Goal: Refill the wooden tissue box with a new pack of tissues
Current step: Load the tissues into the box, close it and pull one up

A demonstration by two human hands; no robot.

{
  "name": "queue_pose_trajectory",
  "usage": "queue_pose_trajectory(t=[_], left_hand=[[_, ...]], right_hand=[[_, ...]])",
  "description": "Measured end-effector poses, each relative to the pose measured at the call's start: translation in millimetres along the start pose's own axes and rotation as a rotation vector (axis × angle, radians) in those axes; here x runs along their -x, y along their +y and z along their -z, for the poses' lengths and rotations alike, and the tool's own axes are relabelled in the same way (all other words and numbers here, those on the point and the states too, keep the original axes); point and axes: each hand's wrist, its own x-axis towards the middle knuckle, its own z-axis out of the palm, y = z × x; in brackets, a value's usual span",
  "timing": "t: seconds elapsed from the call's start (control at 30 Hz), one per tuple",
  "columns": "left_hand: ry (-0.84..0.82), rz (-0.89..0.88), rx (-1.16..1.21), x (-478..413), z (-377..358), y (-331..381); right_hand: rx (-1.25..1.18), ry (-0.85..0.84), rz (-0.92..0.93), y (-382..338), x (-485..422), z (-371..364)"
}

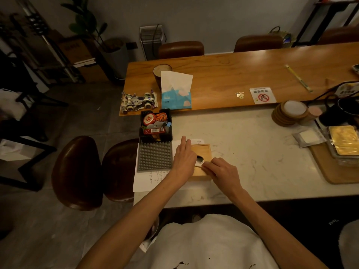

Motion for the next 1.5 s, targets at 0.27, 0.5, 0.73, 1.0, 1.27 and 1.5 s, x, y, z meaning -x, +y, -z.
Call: queue_pose_trajectory(t=[0.27,0.5,0.73,1.0,1.27,1.5], left_hand=[[-0.011,0.006,0.089,12.0,-8.8,-6.0],[-0.02,0.033,0.067,-0.6,-9.0,-0.4],[-0.038,0.002,0.103,-13.8,-17.3,-6.8],[0.222,0.039,0.526,6.4,-46.9,-16.0],[0.365,0.17,0.88,21.6,-46.1,-11.0],[0.368,0.146,0.918,25.7,-47.6,-17.9]], right_hand=[[-0.109,-0.028,0.0,1.2,0.1,0.4],[-0.048,0.049,0.087,5.8,3.7,-4.2],[-0.131,-0.044,0.024,1.1,0.3,-1.0],[-0.209,-0.252,-0.409,-19.6,-38.4,14.3],[-0.109,-0.584,-0.509,-32.0,-71.4,14.2],[-0.351,-0.363,-0.558,-38.2,-57.9,9.3]])
